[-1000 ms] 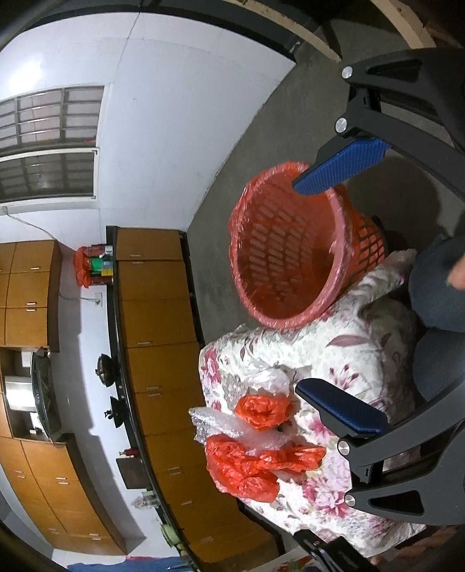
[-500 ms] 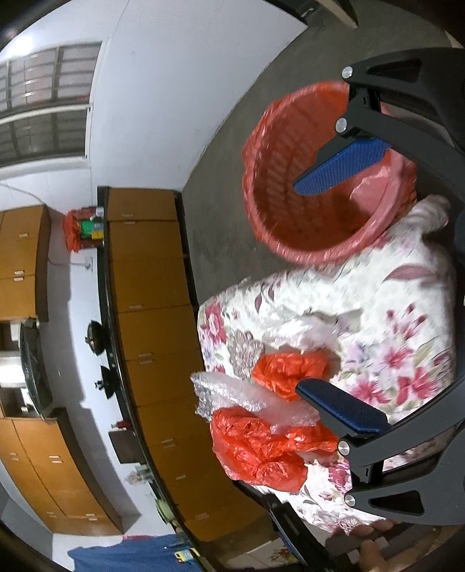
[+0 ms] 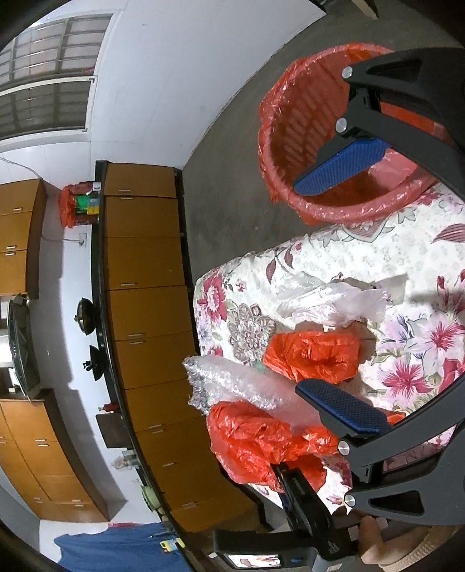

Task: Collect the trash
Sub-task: 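Grasp a large red plastic bag with the left gripper while the right gripper approaches another red bag, then lift the red bag with the left gripper while the right gripper grasps a knotted red bag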

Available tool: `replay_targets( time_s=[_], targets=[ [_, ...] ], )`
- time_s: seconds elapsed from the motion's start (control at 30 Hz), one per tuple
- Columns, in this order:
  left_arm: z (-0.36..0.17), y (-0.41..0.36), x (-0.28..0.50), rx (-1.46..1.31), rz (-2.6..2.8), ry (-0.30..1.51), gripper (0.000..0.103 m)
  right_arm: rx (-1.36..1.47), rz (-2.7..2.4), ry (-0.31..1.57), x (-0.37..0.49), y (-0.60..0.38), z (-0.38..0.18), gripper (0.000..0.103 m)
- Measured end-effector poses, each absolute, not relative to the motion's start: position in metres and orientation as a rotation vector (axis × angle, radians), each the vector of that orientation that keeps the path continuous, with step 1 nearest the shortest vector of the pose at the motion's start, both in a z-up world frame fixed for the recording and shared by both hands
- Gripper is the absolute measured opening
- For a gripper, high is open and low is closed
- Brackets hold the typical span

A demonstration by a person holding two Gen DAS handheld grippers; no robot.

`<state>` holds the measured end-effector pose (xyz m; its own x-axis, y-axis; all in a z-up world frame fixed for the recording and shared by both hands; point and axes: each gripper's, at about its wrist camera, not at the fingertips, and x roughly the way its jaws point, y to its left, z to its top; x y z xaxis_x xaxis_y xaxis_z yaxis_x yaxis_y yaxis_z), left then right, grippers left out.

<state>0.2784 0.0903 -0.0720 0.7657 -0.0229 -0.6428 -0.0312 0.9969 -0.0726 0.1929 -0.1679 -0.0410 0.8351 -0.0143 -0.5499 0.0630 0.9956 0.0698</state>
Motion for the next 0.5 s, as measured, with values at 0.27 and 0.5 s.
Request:
replay_targets(
  time_s=[0.27, 0.5],
  targets=[
    [-0.051, 0.094, 0.253, -0.069, 0.007, 0.608, 0.023, 0.074, -0.013, 0.554, 0.195, -0.159, -0.033, 0.100],
    [-0.029, 0.121, 0.220, -0.081, 0.083, 0.533, 0.023, 0.055, 0.054, 0.538, 0.202, -0.135, -0.020, 0.088]
  ],
)
